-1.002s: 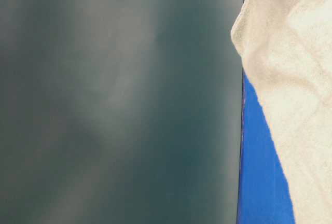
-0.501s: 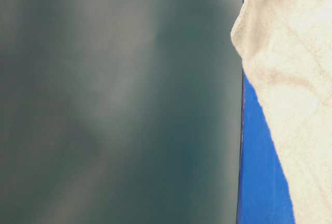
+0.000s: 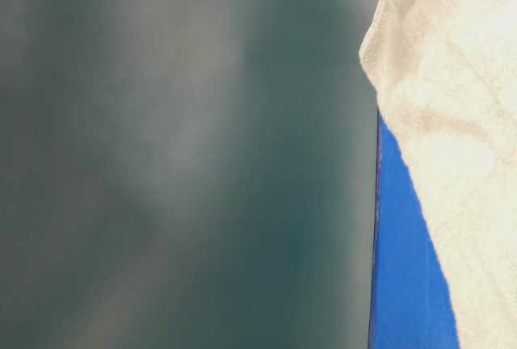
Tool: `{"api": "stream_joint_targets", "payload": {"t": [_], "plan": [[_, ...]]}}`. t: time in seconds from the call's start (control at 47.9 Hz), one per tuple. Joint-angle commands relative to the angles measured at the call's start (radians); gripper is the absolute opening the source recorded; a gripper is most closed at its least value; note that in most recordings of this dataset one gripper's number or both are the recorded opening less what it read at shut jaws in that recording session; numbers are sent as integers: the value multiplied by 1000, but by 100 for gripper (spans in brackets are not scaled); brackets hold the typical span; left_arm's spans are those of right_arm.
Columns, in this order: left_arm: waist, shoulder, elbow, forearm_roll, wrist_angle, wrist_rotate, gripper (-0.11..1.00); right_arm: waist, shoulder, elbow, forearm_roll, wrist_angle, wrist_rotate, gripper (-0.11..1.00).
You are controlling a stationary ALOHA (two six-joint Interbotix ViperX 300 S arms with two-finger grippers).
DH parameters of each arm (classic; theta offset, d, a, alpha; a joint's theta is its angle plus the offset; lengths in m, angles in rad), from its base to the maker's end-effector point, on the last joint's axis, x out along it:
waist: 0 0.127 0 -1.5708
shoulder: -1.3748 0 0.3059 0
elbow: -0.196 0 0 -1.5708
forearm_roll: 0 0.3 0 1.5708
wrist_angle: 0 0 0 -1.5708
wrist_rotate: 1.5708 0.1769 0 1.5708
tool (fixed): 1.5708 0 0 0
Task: Fold a bath towel.
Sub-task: 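Grasp the strip's upper end with the right gripper and fold it down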
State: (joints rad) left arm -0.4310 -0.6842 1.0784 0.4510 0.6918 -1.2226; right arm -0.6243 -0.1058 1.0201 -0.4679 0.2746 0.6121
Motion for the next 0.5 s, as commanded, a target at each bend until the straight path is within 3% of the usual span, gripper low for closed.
{"api": "stream_joint_targets", "payload": {"t": [0.0,0.23,0.48], "plan": [[2,2,-28,5,-5,0,83,-17,-14,21,3,38,8,15],[2,2,-28,5,-6,0,83,-38,-133,37,3,175,41,15],[3,3,-29,5,-8,0,83,-25,-176,28,37,181,44,15]]}}
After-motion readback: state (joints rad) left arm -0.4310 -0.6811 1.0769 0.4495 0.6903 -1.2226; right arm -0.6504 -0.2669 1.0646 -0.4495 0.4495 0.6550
